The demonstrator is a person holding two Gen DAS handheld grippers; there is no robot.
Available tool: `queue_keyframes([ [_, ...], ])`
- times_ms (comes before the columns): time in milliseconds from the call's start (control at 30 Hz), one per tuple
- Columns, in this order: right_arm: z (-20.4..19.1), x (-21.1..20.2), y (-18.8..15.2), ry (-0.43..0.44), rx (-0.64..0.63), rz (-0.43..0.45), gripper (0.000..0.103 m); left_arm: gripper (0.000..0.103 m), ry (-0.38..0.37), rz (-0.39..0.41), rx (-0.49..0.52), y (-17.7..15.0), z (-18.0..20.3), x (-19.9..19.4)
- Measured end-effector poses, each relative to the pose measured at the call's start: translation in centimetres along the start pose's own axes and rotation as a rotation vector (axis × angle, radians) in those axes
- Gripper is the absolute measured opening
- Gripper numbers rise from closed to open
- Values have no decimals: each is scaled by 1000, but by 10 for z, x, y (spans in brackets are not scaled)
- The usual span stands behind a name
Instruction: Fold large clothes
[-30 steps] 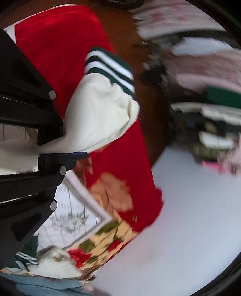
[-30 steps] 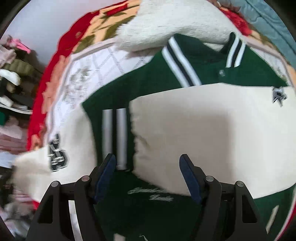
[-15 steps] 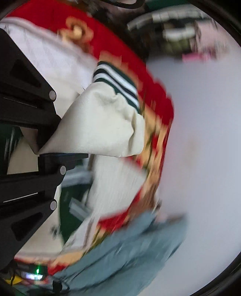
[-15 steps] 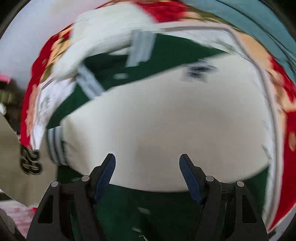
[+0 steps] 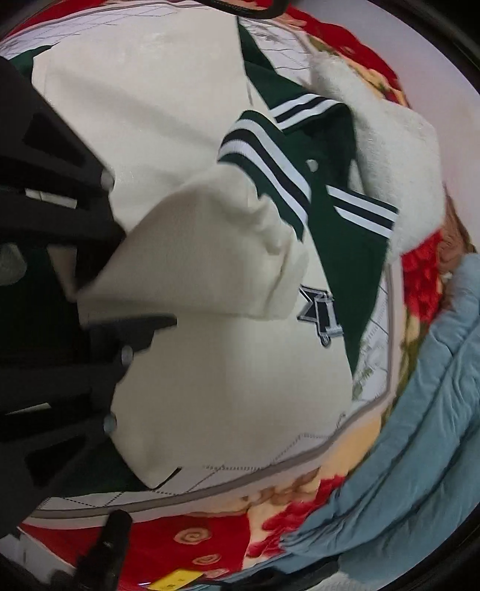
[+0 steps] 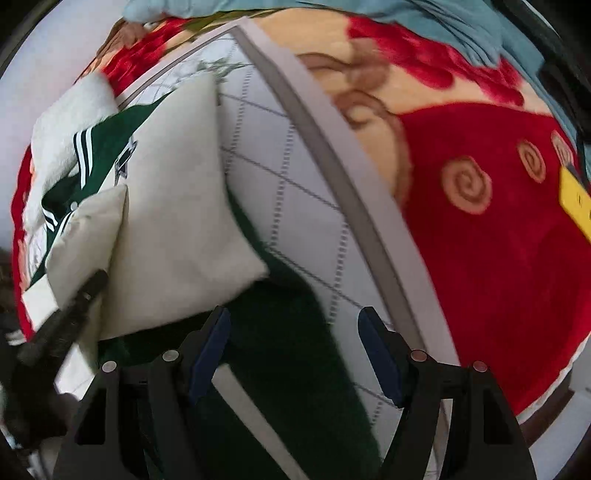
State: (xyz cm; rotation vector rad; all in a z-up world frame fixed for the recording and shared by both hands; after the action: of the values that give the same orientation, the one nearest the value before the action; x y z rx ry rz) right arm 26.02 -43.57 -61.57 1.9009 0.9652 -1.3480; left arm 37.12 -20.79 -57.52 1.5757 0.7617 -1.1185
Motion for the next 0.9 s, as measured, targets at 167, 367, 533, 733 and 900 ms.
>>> queue_keyframes([
  [167, 4, -14, 7, 70, 23, 10, 73, 103, -29, 47, 37, 1, 8, -24],
  [367, -25, -43, 36, 210, 33, 31, 73, 103, 102, 36, -20, -1, -11, -39],
  [533, -108, -40, 47, 270, -165, -22, 73, 103, 452, -20, -204, -30, -101, -52],
  [733, -242, 22, 27, 208, -488, -90, 81, 103, 638, -183, -303, -59, -179, -9],
  [900, -321, 87, 5, 24, -788, -126, 80, 103, 692, -208, -330, -69, -214, -6],
])
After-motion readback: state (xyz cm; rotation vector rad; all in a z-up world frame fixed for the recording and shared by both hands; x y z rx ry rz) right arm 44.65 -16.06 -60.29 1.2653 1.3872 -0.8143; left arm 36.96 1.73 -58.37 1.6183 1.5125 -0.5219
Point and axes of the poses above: each gripper's, at about its wrist camera, not at the fingertips, and x roughly the way its jaws point, z to its right, y to its top, the point moved 6 cm from there along x, roughly the way its jaws point, and after that the axes turned 7 degrees about y, right-handed, at the moved point
